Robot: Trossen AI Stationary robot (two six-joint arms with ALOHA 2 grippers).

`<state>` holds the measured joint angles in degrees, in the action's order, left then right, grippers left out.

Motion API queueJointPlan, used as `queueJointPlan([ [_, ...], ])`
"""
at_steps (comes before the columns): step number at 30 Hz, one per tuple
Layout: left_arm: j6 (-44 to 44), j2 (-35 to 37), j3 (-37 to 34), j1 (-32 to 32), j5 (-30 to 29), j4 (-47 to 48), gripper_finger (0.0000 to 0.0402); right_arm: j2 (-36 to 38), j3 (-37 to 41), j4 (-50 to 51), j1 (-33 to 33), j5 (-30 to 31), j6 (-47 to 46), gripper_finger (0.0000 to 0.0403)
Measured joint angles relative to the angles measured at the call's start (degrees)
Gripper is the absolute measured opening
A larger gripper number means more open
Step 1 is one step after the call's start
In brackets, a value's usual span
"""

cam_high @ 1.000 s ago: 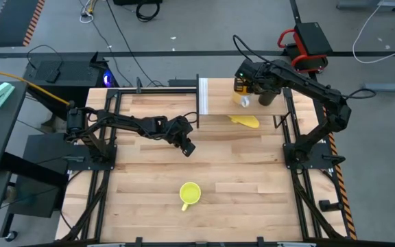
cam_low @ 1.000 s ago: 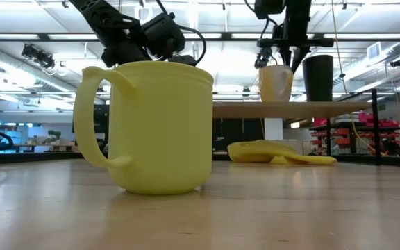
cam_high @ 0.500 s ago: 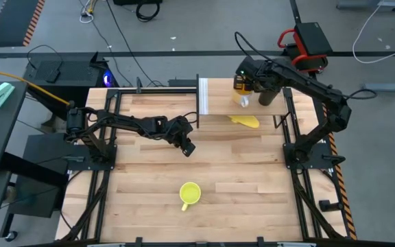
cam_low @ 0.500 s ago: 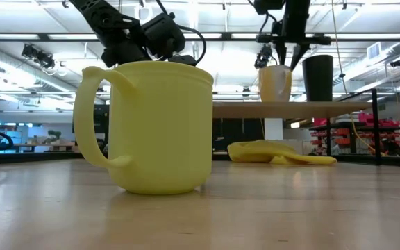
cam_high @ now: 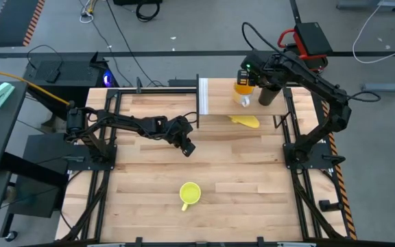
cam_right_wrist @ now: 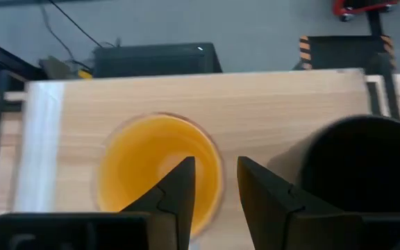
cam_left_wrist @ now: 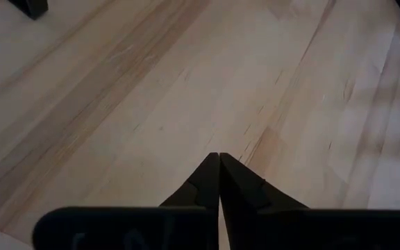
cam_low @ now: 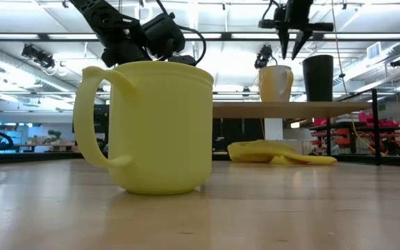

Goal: Stack small to large cups/mugs on shelf
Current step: Put the yellow mug on the shelf

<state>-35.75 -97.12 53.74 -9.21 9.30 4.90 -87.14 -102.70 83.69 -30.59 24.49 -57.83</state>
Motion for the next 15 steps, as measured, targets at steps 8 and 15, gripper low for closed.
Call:
queueJointPlan([
  [8,0.20,0.00,0.00,0.00,0.02,0.20,0.0025,0.46,-9.81,3.26,2.10,-3.17,7.16,0.0110],
  [15,0.42,0.00,0.00,0.02,2.99,0.69,0.0013,2.46,-23.16,6.28,12.57,-4.00,10.74,0.0101],
])
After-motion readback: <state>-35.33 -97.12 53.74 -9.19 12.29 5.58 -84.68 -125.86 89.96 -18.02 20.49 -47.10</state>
